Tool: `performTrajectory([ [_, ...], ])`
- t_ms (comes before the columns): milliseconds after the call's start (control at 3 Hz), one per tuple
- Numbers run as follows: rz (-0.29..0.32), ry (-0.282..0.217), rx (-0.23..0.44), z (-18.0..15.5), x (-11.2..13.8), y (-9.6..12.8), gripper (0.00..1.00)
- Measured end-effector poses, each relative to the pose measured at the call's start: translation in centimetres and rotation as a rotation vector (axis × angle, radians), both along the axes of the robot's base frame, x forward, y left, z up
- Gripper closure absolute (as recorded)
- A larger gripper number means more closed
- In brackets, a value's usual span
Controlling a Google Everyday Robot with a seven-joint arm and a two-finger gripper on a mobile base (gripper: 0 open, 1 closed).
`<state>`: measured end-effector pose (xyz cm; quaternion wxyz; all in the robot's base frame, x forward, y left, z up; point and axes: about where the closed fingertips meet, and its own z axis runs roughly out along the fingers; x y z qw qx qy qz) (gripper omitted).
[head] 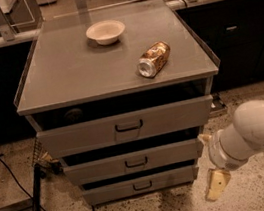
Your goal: Open bottom drawer
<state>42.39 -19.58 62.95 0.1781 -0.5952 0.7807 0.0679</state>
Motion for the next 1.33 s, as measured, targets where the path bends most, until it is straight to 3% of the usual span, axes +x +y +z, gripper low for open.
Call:
performTrajectory([
  [333,0.012,0.018,0.027,-9.2,0.1,0.9,0.0],
  [667,0.012,0.018,0.027,-9.3,0.1,0.9,0.0],
  [1333,0.064,0.024,0.077,-15.4,1.0,3.0,0.0],
])
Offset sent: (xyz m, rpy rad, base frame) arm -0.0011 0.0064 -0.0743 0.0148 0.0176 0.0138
